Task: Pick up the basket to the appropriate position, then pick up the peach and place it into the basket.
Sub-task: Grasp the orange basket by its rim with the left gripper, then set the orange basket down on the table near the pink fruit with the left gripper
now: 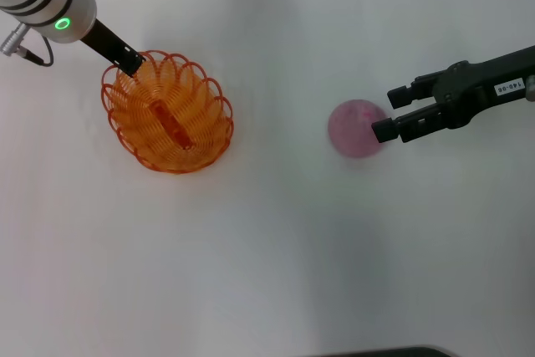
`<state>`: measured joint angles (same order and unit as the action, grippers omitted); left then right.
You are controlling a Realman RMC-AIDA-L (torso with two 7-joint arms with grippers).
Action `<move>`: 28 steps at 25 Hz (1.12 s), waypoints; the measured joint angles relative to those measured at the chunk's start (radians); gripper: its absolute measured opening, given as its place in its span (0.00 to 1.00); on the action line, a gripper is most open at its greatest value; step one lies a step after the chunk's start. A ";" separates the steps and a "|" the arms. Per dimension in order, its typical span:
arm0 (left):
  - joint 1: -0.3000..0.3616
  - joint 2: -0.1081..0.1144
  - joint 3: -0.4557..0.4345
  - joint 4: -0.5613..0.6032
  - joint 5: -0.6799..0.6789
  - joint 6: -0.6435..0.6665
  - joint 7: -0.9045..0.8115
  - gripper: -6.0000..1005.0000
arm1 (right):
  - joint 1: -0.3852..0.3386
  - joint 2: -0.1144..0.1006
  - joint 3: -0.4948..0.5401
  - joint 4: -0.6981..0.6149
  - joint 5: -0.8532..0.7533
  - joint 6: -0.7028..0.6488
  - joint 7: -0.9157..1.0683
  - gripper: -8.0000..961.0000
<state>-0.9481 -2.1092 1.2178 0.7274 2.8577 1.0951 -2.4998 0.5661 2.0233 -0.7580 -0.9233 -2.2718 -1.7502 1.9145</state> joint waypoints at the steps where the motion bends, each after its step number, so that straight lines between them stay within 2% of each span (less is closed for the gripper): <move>1: 0.000 0.000 -0.002 0.000 0.000 0.001 0.000 0.20 | 0.000 0.000 0.000 0.000 0.000 0.000 0.000 0.95; 6: 0.000 0.005 -0.011 0.004 0.000 0.026 -0.005 0.12 | 0.001 0.000 0.000 0.000 0.000 0.002 0.000 0.95; 10: 0.000 0.007 -0.064 0.044 -0.002 0.097 -0.009 0.11 | 0.001 0.000 0.000 0.000 0.000 0.004 0.000 0.95; 15: 0.017 -0.005 -0.209 0.169 -0.011 0.245 -0.002 0.11 | 0.001 0.000 0.000 0.000 0.000 0.009 0.000 0.95; 20: 0.068 -0.029 -0.298 0.291 -0.057 0.329 -0.007 0.09 | 0.002 0.001 -0.001 0.000 0.000 0.011 0.000 0.95; 25: 0.094 -0.023 -0.466 0.276 -0.200 0.354 -0.035 0.06 | 0.002 0.004 -0.001 0.000 0.000 0.008 0.000 0.95; 28: 0.135 -0.024 -0.513 0.265 -0.230 0.346 -0.046 0.03 | 0.002 0.005 -0.001 0.000 0.000 0.008 0.000 0.94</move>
<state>-0.8134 -2.1337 0.7048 0.9926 2.6274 1.4407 -2.5457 0.5676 2.0279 -0.7594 -0.9235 -2.2717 -1.7426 1.9144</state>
